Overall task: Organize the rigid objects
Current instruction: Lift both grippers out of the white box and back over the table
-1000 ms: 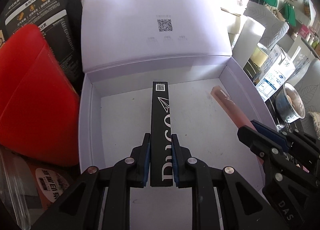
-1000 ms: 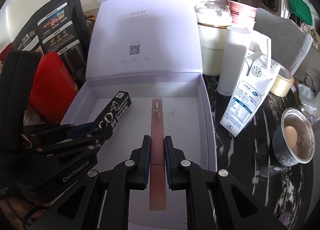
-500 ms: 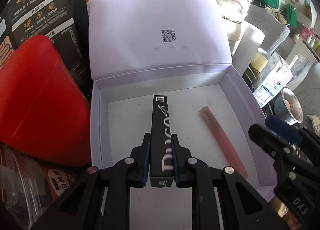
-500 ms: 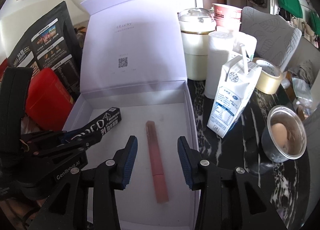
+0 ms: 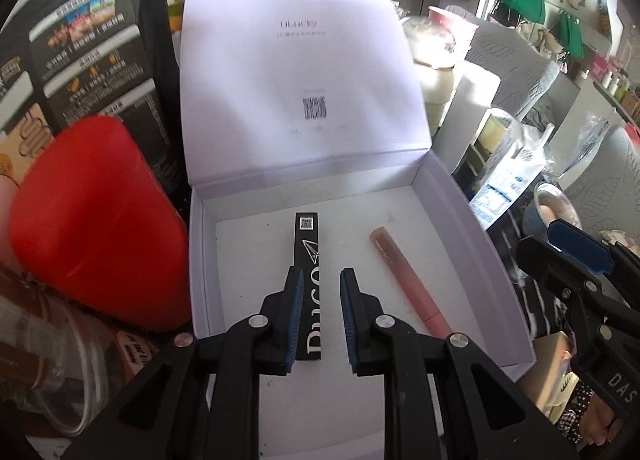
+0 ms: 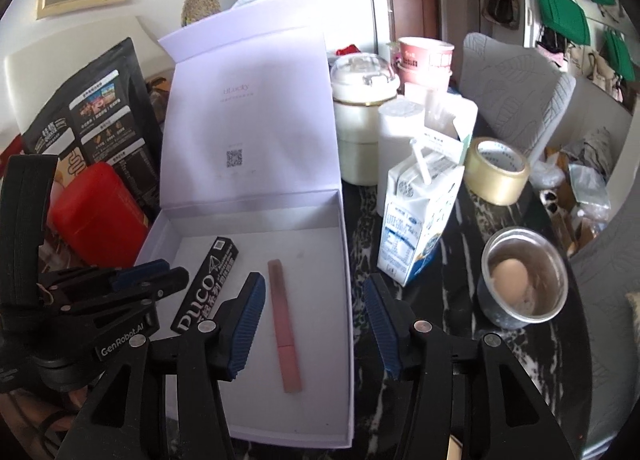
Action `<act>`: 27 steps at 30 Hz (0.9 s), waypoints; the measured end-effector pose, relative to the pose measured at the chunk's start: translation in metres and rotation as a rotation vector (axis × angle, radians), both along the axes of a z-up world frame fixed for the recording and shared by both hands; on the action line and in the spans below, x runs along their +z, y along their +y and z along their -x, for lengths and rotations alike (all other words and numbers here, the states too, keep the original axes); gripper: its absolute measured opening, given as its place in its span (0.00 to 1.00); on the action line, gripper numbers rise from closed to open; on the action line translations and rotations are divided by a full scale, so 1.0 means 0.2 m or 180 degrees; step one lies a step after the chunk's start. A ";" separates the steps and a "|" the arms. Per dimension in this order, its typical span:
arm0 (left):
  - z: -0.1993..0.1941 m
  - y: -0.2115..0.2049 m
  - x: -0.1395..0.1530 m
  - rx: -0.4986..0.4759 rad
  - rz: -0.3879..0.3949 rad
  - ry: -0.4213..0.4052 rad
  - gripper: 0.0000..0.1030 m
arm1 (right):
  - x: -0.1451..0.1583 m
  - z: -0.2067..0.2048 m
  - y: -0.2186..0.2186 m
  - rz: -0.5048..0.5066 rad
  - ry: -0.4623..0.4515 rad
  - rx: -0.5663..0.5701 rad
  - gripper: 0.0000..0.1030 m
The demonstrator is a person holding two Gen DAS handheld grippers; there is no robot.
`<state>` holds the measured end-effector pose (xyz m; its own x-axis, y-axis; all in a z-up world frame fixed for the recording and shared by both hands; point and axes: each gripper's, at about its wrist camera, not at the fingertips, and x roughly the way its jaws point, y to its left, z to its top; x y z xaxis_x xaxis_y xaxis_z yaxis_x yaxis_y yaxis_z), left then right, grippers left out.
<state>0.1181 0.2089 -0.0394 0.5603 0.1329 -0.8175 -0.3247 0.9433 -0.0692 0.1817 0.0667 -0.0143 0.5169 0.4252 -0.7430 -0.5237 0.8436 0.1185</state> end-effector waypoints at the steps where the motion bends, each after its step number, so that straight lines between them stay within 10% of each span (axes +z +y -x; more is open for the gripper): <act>1: 0.01 -0.01 0.02 -0.0003 -0.0031 -0.0035 0.18 | 0.01 0.01 -0.01 -0.0018 -0.0015 0.0008 0.50; 23: 0.21 -0.37 0.34 -0.0687 -0.0226 -0.0488 0.20 | 0.30 0.30 -0.38 0.0088 -0.0457 -0.0450 0.58; 26: 0.23 -0.40 0.35 -0.0793 -0.0230 -0.0530 0.57 | 0.32 0.35 -0.43 0.0119 -0.0483 -0.0529 0.59; 27: 0.25 -0.42 0.36 -0.0856 -0.0222 -0.0567 0.96 | 0.33 0.37 -0.45 0.0119 -0.0493 -0.0555 0.61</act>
<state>0.0690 0.1244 0.0327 0.7163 0.0130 -0.6977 -0.0520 0.9980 -0.0348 0.1085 -0.0230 0.0511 0.6892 0.2931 -0.6627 -0.3791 0.9252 0.0149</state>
